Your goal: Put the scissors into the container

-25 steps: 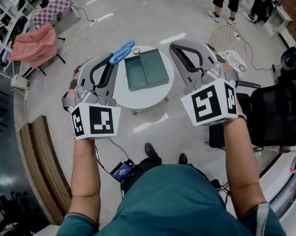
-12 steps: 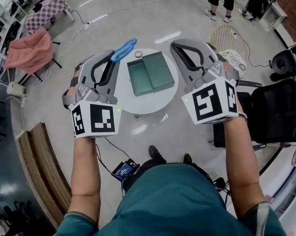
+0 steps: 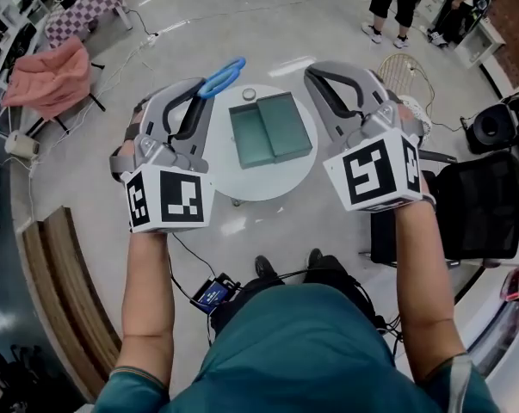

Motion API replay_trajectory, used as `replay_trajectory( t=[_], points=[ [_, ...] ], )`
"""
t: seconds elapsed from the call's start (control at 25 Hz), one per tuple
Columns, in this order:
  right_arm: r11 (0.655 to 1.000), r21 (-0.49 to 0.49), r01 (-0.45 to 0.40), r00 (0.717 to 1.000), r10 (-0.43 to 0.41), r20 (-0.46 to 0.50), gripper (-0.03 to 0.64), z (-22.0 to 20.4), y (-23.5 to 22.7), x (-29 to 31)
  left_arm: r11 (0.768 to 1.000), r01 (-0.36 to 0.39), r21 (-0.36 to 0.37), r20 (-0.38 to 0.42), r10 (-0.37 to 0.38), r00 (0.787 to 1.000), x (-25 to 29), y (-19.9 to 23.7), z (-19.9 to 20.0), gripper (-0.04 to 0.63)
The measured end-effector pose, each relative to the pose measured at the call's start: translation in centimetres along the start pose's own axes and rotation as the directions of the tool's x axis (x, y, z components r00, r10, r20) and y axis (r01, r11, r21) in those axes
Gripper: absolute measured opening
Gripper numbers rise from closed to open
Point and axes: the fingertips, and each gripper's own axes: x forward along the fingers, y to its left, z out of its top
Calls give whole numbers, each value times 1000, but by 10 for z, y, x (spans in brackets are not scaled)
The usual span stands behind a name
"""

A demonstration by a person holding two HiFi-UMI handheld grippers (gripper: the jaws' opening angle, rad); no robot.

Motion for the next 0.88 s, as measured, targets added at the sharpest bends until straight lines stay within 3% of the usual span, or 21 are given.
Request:
replay_trajectory(
  t=[0.28, 0.6, 0.88],
  points=[
    [999, -9, -40, 997, 40, 64, 37, 3, 0, 35, 999, -48, -4, -63, 48, 997, 7, 13, -21, 51],
    [991, -36, -125, 977, 130, 170, 37, -6, -20, 97, 995, -98, -9, -188, 95, 978, 43, 31, -43, 51],
    [983, -68, -168, 956, 180, 231, 37, -9, -36, 129, 991, -136, -13, -240, 129, 962, 65, 39, -44, 51]
  ],
)
